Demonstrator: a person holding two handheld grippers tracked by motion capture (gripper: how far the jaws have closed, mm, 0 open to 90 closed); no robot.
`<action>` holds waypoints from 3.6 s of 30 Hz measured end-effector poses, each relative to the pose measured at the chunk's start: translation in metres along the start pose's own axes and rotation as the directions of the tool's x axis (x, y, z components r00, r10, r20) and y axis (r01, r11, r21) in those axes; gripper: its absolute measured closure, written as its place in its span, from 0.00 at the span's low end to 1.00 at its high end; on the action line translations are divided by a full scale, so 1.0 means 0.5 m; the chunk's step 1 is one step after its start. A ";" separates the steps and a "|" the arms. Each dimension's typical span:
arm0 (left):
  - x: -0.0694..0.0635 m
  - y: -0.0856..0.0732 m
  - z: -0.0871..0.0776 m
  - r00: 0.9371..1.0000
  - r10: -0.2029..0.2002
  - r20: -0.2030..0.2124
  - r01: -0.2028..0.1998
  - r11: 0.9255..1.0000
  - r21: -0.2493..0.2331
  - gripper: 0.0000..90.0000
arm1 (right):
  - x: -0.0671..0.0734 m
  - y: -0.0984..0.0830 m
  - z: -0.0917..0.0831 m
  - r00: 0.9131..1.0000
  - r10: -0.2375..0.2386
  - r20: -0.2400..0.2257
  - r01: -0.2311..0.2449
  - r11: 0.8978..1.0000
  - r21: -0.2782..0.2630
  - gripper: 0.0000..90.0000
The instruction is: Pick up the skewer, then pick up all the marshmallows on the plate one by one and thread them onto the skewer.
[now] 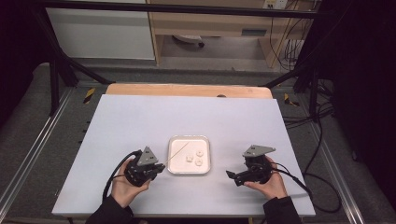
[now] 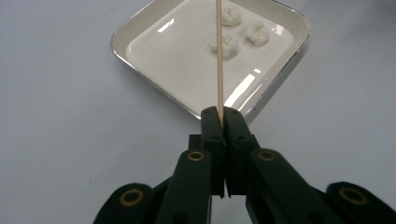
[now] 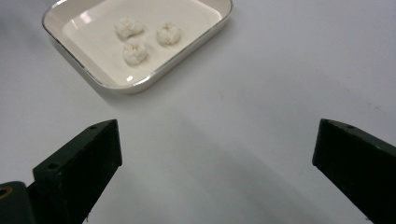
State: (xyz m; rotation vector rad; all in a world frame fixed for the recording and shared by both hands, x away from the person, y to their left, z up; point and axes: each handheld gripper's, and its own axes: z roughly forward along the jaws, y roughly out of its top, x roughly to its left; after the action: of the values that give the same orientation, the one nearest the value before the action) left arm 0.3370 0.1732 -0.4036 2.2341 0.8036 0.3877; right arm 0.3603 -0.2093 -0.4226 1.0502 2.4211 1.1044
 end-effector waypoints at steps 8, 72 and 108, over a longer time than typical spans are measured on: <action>0.011 -0.043 -0.012 0.998 -0.063 -0.008 0.062 0.995 -0.078 0.98 | 0.017 0.024 0.012 1.000 -0.009 -0.001 0.009 1.000 -0.002 0.01; 0.015 -0.080 -0.015 0.991 -0.128 0.044 0.134 0.974 -0.183 0.98 | 0.056 0.125 0.223 0.998 -0.008 -0.061 0.010 1.000 0.027 0.72; -0.006 -0.075 -0.012 0.993 -0.109 0.048 0.118 0.961 -0.250 0.98 | 0.065 0.181 0.063 0.954 0.102 -0.282 -0.165 0.964 -0.208 0.78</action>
State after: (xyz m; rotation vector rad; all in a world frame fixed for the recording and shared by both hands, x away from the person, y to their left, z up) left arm 0.3155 0.1949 -0.4265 1.9434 0.8122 0.3739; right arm 0.3995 -0.1288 -0.3752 1.0603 2.3686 1.6262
